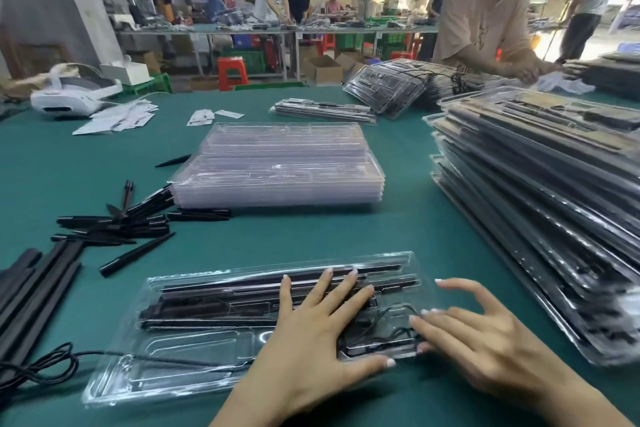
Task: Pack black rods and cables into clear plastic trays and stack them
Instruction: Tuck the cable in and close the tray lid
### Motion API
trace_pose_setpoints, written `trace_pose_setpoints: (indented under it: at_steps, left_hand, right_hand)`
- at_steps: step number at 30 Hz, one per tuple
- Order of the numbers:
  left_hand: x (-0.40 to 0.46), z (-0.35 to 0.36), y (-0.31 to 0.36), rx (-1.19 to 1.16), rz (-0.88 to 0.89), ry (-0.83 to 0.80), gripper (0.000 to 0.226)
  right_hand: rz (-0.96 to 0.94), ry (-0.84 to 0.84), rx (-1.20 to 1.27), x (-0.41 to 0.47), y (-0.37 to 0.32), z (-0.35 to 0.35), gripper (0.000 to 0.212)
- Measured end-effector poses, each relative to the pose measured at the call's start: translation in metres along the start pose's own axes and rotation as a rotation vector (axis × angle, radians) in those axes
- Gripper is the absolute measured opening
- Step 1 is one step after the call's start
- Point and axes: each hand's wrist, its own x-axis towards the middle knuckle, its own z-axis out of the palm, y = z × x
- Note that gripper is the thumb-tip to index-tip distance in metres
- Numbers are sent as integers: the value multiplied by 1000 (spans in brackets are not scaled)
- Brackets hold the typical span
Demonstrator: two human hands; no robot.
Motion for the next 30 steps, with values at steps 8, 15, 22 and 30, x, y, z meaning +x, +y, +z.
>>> trace_pose_setpoints:
  at_steps: [8,15,22,30]
  left_hand:
    - [0,2,3,70,-7,-1,77]
    - [2,-6,6,86,-18,-81,85]
    - [-1,-5,6,-16,-24,-51,74]
    - [-1,-3,7,-46,-32,-18,68]
  right_hand:
    - [-17,0,-43,0,-7,-9,28]
    - [153,76,-149,10,-11,-5,14]
    - [395,162,-155,1,-20,-12,40]
    - [645,229,214,-10,-34,-19,24]
